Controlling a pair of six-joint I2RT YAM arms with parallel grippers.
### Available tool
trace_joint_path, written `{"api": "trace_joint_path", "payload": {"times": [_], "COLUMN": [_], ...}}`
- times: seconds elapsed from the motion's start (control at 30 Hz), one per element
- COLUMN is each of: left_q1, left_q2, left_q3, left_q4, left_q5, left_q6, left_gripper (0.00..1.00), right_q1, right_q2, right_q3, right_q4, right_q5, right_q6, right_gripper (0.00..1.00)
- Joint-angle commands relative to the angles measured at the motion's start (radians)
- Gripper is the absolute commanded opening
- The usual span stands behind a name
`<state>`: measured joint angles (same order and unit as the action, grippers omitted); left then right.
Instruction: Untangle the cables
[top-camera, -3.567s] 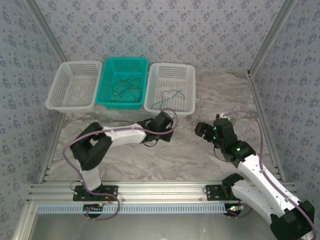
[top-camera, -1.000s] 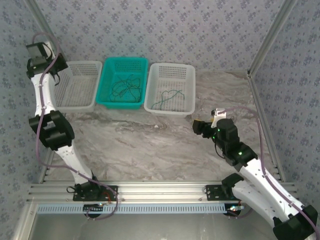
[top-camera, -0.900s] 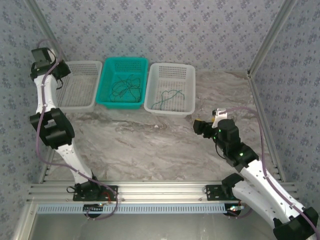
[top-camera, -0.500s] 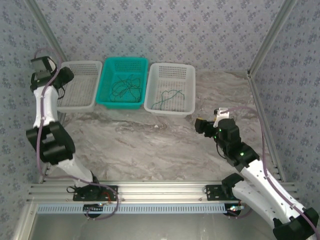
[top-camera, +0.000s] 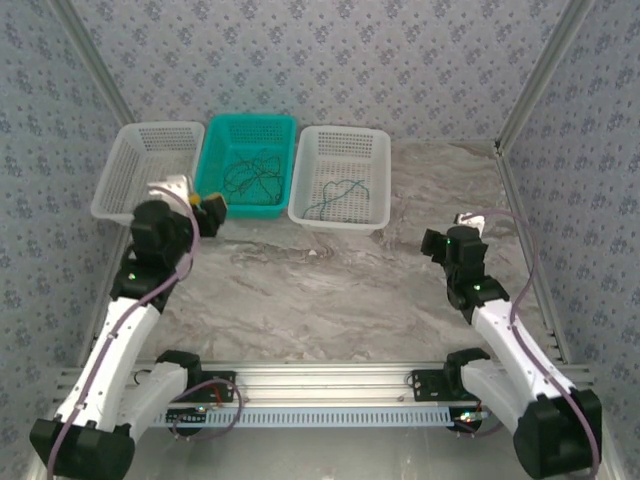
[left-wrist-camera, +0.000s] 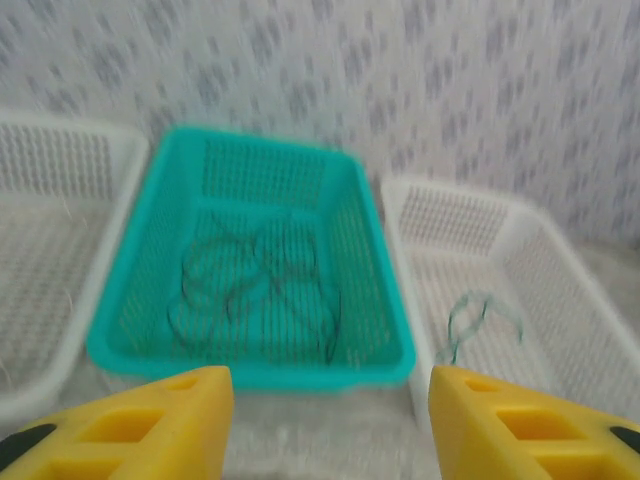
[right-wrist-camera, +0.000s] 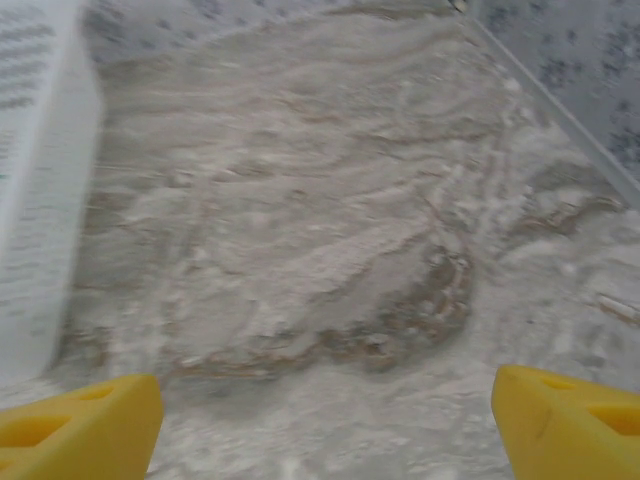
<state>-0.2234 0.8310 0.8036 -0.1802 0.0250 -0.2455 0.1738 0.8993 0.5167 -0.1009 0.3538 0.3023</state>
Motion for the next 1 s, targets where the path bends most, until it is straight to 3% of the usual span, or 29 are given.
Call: {"api": "trace_joint_path", "payload": {"times": [0.0, 0.13, 0.2, 0.27, 0.33, 0.47, 0.53, 0.6, 0.67, 0.83, 0.97], "left_q1": [-0.055, -0.065, -0.065, -0.064, -0.063, -0.062, -0.062, -0.062, -0.056, -0.008, 0.089], "left_q2": [-0.056, -0.091, -0.098, -0.085, -0.056, -0.013, -0.016, -0.016, 0.008, 0.196, 0.362], "left_q3": [-0.119, -0.223, -0.258, -0.268, -0.262, -0.282, -0.317, -0.360, -0.393, -0.402, -0.442], "left_q4": [0.016, 0.048, 0.092, 0.115, 0.114, 0.153, 0.198, 0.252, 0.307, 0.422, 0.656], "left_q5": [-0.101, -0.123, -0.176, -0.230, -0.282, -0.322, -0.350, -0.386, -0.424, -0.457, -0.331], "left_q6": [0.118, 0.186, 0.171, 0.162, 0.152, 0.138, 0.125, 0.126, 0.134, 0.217, 0.252], "left_gripper": [0.58, 0.75, 0.87, 0.93, 0.95, 0.96, 0.96, 0.96, 0.97, 0.98, 0.97], "right_q1": [-0.066, -0.132, -0.149, -0.164, -0.177, -0.175, -0.184, -0.204, -0.206, -0.182, -0.190], "right_q2": [0.071, 0.207, 0.296, 0.380, 0.473, 0.592, 0.637, 0.613, 0.619, 0.621, 0.622], "right_q3": [-0.038, -0.058, -0.064, -0.088, -0.118, -0.103, -0.155, -0.139, -0.144, -0.138, -0.138], "right_q4": [0.149, 0.315, 0.435, 0.582, 0.760, 0.835, 0.989, 0.909, 0.937, 0.931, 0.929], "right_q5": [0.036, 0.023, 0.015, 0.000, -0.037, -0.179, -0.233, -0.238, -0.246, -0.208, -0.226], "right_q6": [-0.051, -0.106, -0.151, -0.187, -0.233, -0.307, -0.318, -0.294, -0.294, -0.309, -0.305], "right_gripper": [0.88, 0.89, 0.89, 0.90, 0.91, 0.92, 0.95, 0.99, 1.00, 1.00, 1.00]}}
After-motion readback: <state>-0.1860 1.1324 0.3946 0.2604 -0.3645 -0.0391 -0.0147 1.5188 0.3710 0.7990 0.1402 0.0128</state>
